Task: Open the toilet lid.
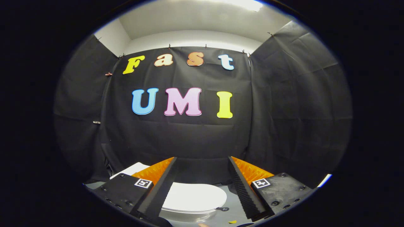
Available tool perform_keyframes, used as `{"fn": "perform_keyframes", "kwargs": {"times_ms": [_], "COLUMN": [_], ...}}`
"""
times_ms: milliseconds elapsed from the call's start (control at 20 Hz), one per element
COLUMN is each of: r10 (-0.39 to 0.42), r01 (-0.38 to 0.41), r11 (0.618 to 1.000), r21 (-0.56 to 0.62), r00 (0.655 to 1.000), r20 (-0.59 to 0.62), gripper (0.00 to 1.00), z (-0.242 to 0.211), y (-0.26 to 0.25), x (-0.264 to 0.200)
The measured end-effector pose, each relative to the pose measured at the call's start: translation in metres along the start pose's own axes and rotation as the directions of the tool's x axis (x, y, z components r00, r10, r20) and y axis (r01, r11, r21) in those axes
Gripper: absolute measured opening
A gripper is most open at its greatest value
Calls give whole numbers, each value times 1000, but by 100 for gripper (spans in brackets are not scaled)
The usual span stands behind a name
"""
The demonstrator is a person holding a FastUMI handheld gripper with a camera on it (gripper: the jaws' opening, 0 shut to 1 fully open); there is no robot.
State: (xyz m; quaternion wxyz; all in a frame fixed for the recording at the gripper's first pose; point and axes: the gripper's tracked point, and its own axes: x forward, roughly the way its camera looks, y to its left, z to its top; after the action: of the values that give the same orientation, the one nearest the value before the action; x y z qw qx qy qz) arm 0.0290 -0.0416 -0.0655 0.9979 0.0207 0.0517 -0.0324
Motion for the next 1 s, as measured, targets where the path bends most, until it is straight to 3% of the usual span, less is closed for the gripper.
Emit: {"fn": "perform_keyframes", "kwargs": {"times_ms": [700, 850, 1000], "r10": [-99, -109, -112], "r01": [151, 186, 227], "r11": [964, 942, 897], "r21": [218, 279, 379], "r00": [967, 957, 947], "r20": [-234, -269, -302], "gripper": [100, 99, 99], "z": [-132, -162, -192], "y": [-101, -123, -148], "x": [71, 82, 92]}}
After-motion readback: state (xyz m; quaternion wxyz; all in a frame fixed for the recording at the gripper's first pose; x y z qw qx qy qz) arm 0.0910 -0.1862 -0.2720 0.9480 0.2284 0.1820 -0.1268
